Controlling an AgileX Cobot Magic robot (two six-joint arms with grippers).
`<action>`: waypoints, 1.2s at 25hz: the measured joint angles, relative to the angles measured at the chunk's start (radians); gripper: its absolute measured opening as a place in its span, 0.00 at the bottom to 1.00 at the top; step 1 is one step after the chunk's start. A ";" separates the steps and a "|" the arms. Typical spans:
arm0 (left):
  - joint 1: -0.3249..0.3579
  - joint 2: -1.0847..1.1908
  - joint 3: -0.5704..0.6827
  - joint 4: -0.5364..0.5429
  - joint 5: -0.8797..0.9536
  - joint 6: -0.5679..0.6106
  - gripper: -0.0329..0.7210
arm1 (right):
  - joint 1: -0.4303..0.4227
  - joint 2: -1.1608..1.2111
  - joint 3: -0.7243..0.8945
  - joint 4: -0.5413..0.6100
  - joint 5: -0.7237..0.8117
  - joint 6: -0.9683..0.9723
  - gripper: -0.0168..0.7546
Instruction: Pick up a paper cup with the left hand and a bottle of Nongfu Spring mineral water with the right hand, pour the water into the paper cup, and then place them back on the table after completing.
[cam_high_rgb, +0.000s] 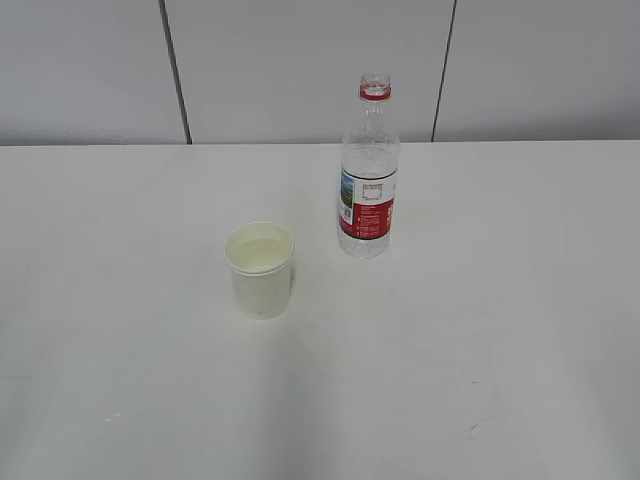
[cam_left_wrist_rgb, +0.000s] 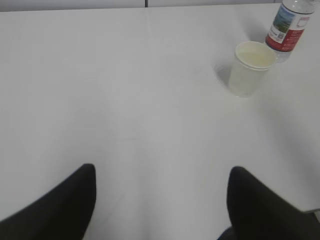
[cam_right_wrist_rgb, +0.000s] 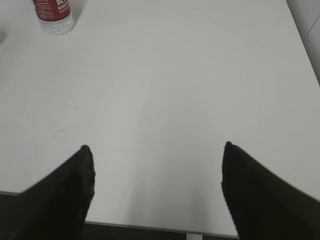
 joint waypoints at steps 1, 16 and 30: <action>0.000 0.000 0.000 0.010 0.000 0.000 0.71 | 0.000 0.000 0.000 0.000 0.000 0.000 0.78; 0.000 0.000 0.000 0.038 0.000 0.000 0.71 | 0.000 0.000 0.000 0.000 0.000 0.000 0.78; 0.000 0.000 0.000 0.038 0.000 0.000 0.71 | 0.000 0.000 0.000 0.000 0.000 0.000 0.78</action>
